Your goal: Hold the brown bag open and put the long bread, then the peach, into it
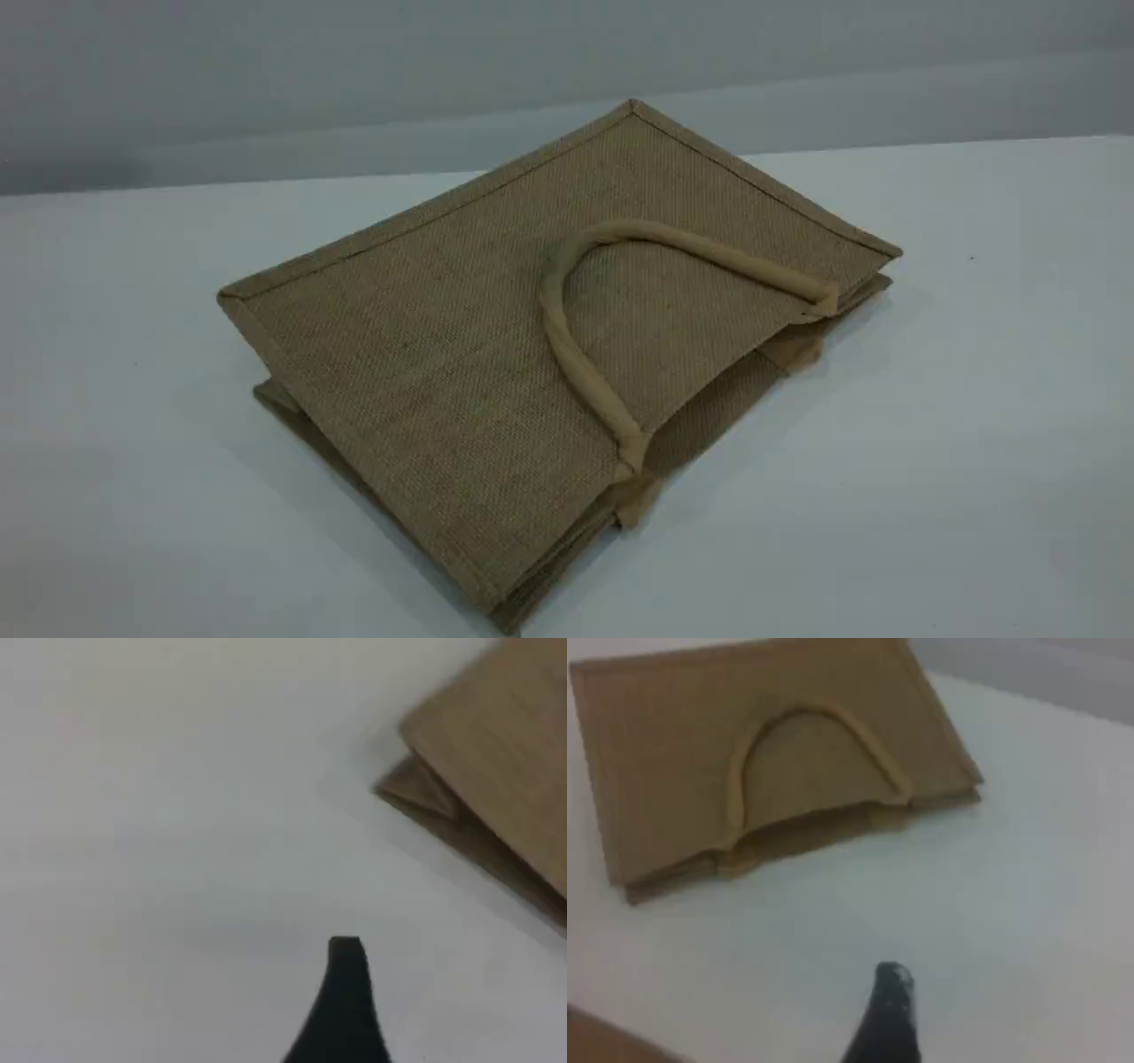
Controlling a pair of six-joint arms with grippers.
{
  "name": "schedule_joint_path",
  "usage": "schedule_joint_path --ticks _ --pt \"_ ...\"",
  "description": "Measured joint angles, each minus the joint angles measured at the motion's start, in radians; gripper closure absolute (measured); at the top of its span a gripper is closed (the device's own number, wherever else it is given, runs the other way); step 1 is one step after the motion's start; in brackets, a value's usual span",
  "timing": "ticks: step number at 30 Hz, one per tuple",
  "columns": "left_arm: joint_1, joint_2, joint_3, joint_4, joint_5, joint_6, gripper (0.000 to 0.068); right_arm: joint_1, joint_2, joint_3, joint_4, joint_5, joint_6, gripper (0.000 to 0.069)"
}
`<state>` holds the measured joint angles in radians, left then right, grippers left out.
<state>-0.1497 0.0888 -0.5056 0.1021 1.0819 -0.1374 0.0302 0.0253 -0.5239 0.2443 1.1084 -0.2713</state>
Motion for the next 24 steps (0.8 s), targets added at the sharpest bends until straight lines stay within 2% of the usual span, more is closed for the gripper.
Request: schedule_joint_path --ticks 4,6,24 --pt "0.102 -0.041 0.000 0.000 0.001 -0.001 0.0133 0.000 -0.027 0.000 0.000 0.000 0.000 0.0115" --pt "0.131 -0.057 0.000 0.000 0.001 -0.001 0.0133 0.000 -0.027 0.000 0.000 0.000 0.000 0.0115" --pt "0.138 -0.089 0.000 0.002 0.000 -0.001 0.0133 0.000 -0.025 0.000 0.000 0.000 0.000 0.0117"
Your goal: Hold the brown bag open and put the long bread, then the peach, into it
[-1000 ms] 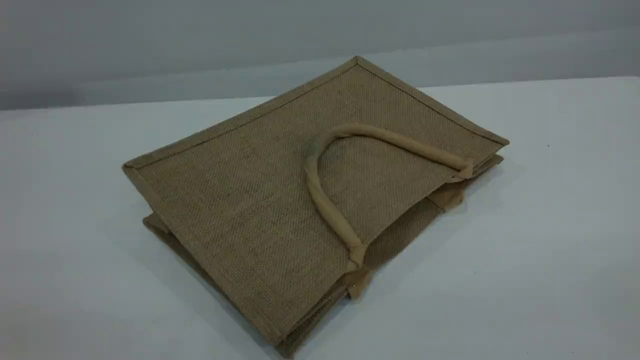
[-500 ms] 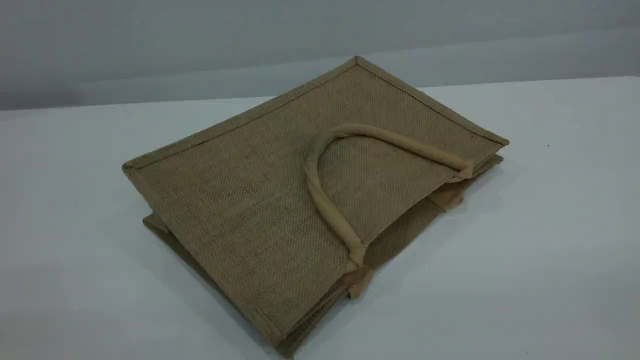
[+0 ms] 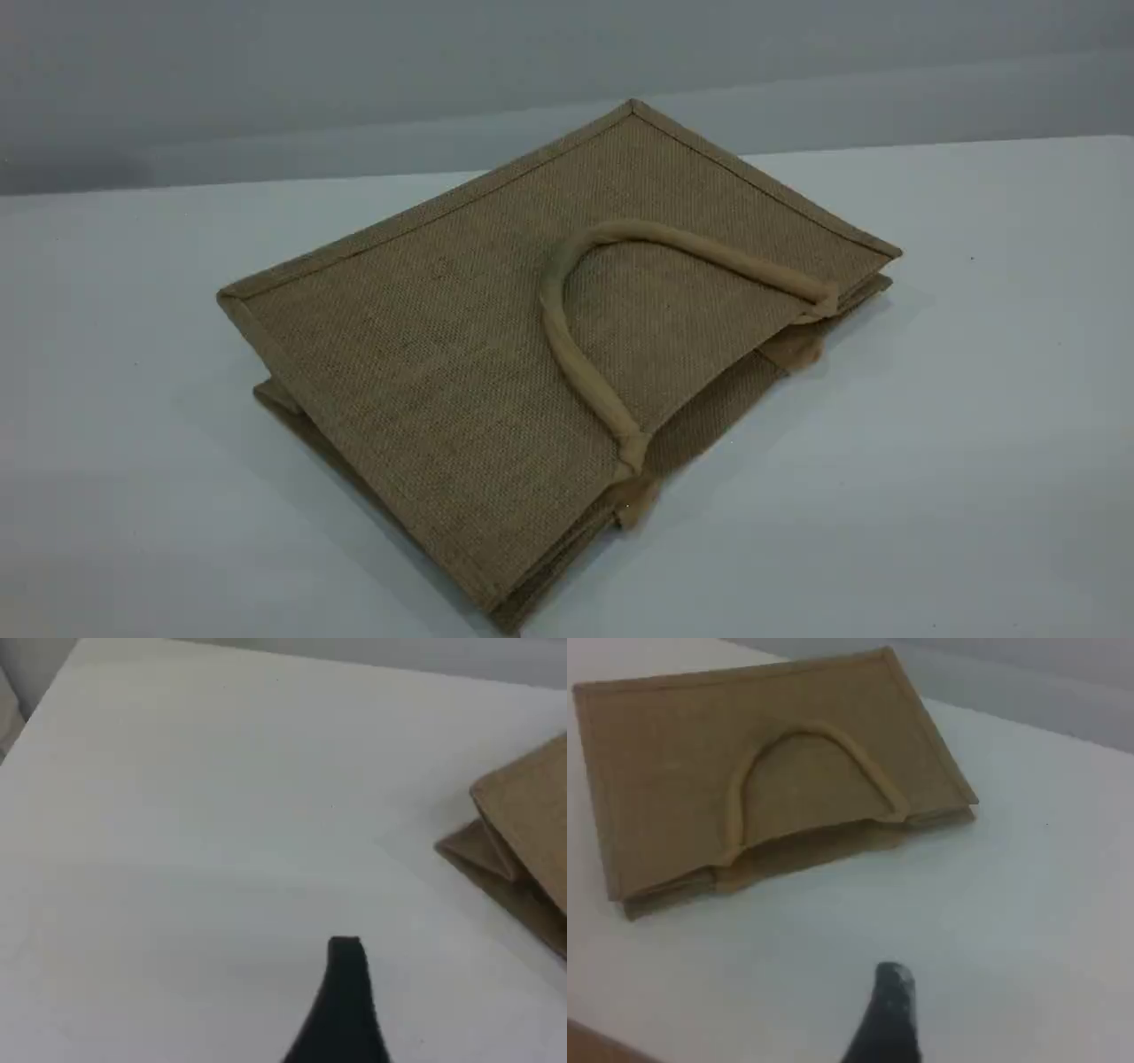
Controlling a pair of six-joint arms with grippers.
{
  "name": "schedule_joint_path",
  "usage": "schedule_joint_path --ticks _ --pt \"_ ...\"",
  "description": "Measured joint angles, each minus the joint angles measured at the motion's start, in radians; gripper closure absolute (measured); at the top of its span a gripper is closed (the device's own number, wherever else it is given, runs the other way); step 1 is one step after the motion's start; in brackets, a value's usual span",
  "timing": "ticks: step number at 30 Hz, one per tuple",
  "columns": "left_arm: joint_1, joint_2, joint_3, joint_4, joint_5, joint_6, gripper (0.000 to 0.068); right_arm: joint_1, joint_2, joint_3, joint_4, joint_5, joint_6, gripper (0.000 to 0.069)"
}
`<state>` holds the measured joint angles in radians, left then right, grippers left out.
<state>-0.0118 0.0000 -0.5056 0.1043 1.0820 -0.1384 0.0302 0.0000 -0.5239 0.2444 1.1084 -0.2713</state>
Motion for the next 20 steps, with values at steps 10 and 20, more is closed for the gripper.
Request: schedule_joint_path --ticks 10,20 --pt "0.000 0.000 0.000 0.000 0.000 0.000 0.0133 0.000 0.000 0.000 0.000 0.000 0.000 0.0120" --pt "0.000 0.000 0.000 0.000 0.000 0.000 0.0133 0.000 0.000 0.000 0.000 0.000 0.000 0.0124"
